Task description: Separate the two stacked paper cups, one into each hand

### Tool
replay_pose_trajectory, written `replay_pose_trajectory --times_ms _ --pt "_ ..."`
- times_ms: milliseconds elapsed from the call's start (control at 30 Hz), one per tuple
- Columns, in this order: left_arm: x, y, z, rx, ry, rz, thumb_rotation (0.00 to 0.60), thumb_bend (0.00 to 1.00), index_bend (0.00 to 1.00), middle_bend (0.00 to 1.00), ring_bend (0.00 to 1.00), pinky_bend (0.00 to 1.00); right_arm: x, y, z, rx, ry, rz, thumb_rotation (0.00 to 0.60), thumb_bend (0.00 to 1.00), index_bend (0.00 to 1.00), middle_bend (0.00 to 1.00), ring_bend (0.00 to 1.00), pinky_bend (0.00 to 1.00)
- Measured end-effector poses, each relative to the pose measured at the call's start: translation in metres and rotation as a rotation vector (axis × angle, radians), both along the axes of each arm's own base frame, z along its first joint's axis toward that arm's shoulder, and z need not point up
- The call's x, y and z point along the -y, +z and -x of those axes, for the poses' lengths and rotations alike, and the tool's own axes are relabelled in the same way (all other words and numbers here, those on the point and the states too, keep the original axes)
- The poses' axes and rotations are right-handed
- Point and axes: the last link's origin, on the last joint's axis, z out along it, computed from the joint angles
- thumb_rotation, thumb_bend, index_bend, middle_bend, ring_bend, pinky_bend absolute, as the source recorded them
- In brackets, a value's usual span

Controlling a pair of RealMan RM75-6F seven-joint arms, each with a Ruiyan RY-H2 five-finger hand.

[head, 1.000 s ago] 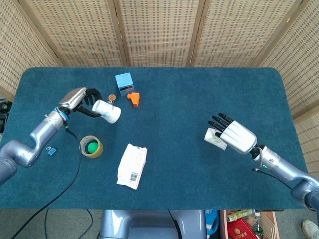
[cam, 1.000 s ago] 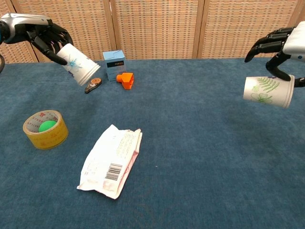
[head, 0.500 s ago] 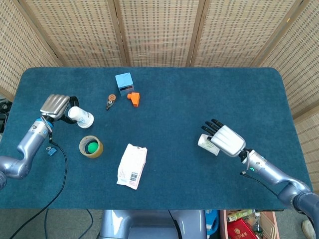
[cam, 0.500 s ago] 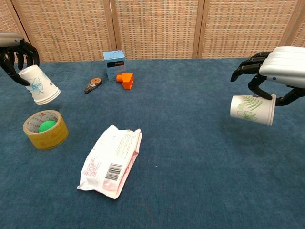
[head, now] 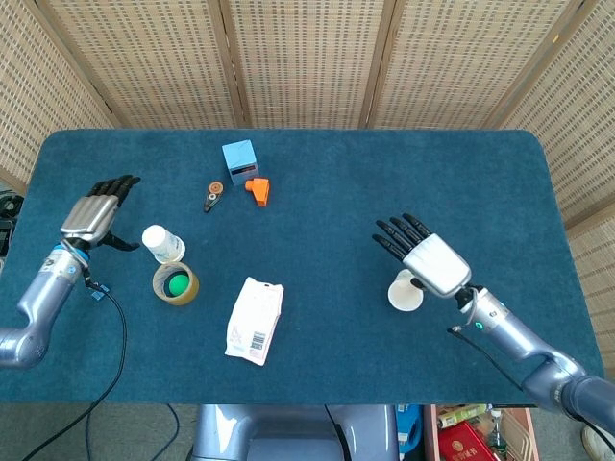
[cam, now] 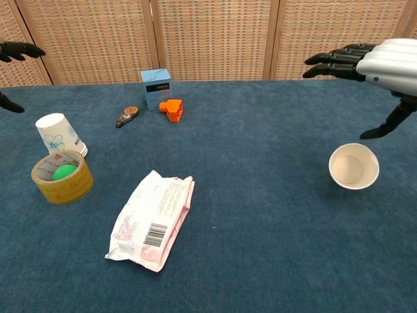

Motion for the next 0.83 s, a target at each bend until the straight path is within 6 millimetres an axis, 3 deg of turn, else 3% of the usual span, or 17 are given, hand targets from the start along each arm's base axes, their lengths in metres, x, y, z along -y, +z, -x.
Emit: replay_pose_trajectory --times_ms 200,400,667,833 --pt "0.035 0.018 0.009 0.106 -0.017 -0.097 0.6 0.1 0.0 0.0 0.0 0.0 -0.026 0.03 0.001 0.155 -0.094 0.077 0.6 0.0 0.02 0.0 0.0 0.02" --pt "0.072 0.023 0.025 0.149 0.003 -0.138 0.6 0.1 0.0 0.0 0.0 0.0 -0.064 0.058 0.031 0.299 -0.236 0.168 0.6 0.0 0.01 0.0 0.0 0.0" --pt "0.107 0.025 0.04 0.126 -0.008 -0.233 0.6 0.1 0.0 0.0 0.0 0.0 -0.101 0.061 0.071 0.313 -0.442 0.222 0.6 0.0 0.0 0.0 0.0 0.0" --pt "0.135 0.014 0.047 0.08 -0.027 -0.232 0.6 0.1 0.0 0.0 0.0 0.0 -0.12 0.062 0.088 0.301 -0.552 0.285 0.6 0.0 0.0 0.0 0.0 0.0"
